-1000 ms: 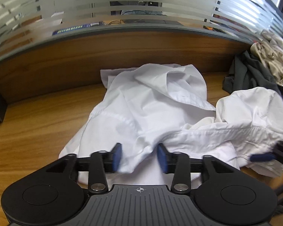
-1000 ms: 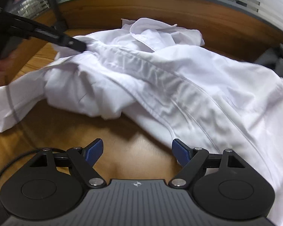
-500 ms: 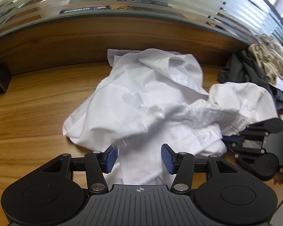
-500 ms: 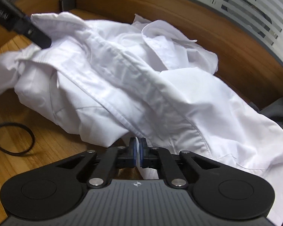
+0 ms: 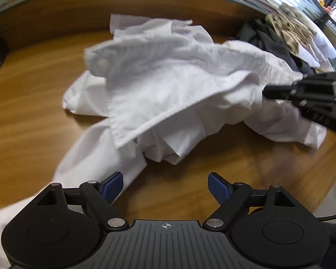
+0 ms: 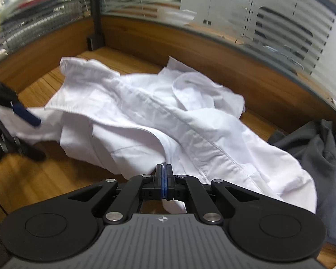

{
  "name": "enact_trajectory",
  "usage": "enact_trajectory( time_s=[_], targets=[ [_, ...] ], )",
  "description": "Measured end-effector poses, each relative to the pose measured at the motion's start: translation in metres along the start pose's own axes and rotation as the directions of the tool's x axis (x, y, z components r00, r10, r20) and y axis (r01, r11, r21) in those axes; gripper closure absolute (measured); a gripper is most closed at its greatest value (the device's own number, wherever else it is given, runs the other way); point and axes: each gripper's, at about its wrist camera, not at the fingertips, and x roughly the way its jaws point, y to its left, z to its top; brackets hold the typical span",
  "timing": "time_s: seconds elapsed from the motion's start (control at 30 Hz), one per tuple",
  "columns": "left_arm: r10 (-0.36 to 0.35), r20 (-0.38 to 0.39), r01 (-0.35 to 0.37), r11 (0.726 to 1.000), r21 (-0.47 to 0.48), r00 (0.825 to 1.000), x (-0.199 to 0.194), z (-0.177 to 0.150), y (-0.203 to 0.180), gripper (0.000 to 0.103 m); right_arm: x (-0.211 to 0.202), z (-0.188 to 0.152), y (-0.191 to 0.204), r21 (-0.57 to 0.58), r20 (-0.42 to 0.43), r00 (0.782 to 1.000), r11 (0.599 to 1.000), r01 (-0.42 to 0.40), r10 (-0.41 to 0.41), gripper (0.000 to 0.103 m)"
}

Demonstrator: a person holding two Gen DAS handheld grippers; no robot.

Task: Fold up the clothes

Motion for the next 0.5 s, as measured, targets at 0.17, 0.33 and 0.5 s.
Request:
enact_trajectory(
  time_s=[0.17,0.33,0.5],
  targets=[
    [-0.015,-0.008,0.015,1.0,-0.007,1.0,0.026,-0.004,-0.02,0.017,-0.034,0.006,0.007,0.025,0.046,0.999,0.999,-0.026,0.025,0.103],
    [0.028,0.013,-0.028,0.999,-0.029,1.0,0.046,0.001,-0.029,0.017,-0.038,-0.003,0.013,0.026,-0.017,0.999,0.999,-0.042,0.042,0.102],
    [0.069,0.032,-0.068,0.997,-0.029,0.997,0.052,0.003,-0.029,0.017,-0.025,-0.034,0.006,0.069,-0.148,0.988,0.997,-0.041,0.051,0.061]
  ],
)
